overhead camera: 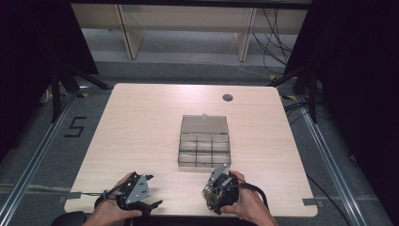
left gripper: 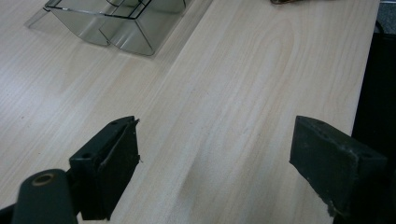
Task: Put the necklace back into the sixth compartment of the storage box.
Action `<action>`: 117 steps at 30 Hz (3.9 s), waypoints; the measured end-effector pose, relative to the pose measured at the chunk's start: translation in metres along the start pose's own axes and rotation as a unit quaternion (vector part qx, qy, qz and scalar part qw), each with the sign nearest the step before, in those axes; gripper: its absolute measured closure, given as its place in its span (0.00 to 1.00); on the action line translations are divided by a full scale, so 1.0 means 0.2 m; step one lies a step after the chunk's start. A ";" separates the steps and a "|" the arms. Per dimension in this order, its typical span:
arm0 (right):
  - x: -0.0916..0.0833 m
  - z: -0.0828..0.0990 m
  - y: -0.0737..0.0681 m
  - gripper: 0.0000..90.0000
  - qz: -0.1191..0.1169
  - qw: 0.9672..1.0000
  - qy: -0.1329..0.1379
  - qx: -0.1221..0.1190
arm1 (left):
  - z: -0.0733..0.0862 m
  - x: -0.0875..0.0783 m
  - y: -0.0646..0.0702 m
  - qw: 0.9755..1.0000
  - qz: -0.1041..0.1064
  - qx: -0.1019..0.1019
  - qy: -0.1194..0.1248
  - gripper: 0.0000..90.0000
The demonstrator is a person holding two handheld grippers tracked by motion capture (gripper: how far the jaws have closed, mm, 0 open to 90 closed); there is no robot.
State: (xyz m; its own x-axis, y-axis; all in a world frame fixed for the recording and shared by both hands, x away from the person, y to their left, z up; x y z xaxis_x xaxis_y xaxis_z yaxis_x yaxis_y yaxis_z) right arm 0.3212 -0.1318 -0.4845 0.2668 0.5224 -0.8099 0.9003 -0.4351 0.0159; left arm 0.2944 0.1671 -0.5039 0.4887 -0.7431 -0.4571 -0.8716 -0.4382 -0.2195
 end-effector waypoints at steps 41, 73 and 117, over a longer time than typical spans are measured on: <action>0.06 -0.10 0.04 0.65 -0.032 0.997 -0.060 -0.031 | 0.00 0.00 0.00 1.000 0.000 0.004 -0.006 0.17; -0.19 -0.30 0.14 0.65 -0.026 0.998 -0.043 -0.037 | 0.00 0.00 0.00 1.000 0.000 0.002 -0.003 0.17; -0.21 -0.50 0.55 0.65 0.023 0.998 -0.053 -0.004 | 0.00 0.00 0.00 1.000 0.000 0.000 -0.002 0.17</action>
State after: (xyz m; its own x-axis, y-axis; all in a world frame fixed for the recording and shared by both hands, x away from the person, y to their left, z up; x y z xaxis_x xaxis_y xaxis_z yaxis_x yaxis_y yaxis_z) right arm 0.4441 -0.1280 -0.3894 0.2701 0.4211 -0.8659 0.8910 -0.4501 0.0591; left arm 0.2943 0.1673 -0.5040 0.4891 -0.7405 -0.4610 -0.8714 -0.4384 -0.2203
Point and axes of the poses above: each handheld gripper's, and its own axes: x roughly forward along the jaws, z roughly out of its underside, y roughly to its right, the point moved 1 cm from there along x, roughly forward along the jaws, and after that the axes turned 14 degrees about y, right-handed, at the moved point
